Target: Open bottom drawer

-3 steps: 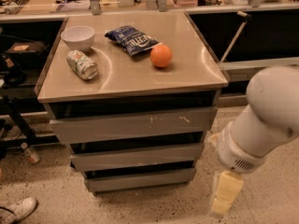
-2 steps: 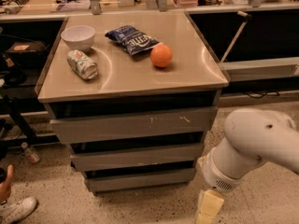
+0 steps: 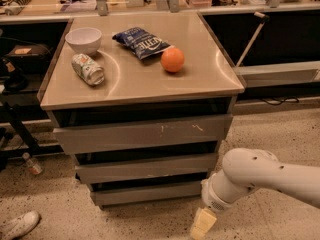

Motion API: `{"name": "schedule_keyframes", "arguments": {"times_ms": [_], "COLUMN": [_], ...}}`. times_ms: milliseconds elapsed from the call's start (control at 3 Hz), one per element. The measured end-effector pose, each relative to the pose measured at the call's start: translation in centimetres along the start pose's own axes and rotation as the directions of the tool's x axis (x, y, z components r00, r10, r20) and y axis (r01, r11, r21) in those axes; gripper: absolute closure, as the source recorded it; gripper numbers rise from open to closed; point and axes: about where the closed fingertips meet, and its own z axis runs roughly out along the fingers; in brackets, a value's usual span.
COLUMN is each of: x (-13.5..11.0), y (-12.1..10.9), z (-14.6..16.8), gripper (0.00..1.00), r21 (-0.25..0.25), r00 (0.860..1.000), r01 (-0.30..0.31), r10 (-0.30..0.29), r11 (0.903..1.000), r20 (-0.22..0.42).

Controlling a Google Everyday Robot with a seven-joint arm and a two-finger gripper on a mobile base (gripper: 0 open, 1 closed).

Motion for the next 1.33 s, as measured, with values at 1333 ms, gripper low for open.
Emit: {"name": "schedule_keyframes", "arguments": {"times_ms": [1333], "x": [1.3], "y": [-4.3], "z": [15.4], "gripper": [0.00], "r21": [-0.067], "r00": [0.988], "r01": [-0.115], "r10": [0.121], "r11": [0.9911], "r20": [0.092]}}
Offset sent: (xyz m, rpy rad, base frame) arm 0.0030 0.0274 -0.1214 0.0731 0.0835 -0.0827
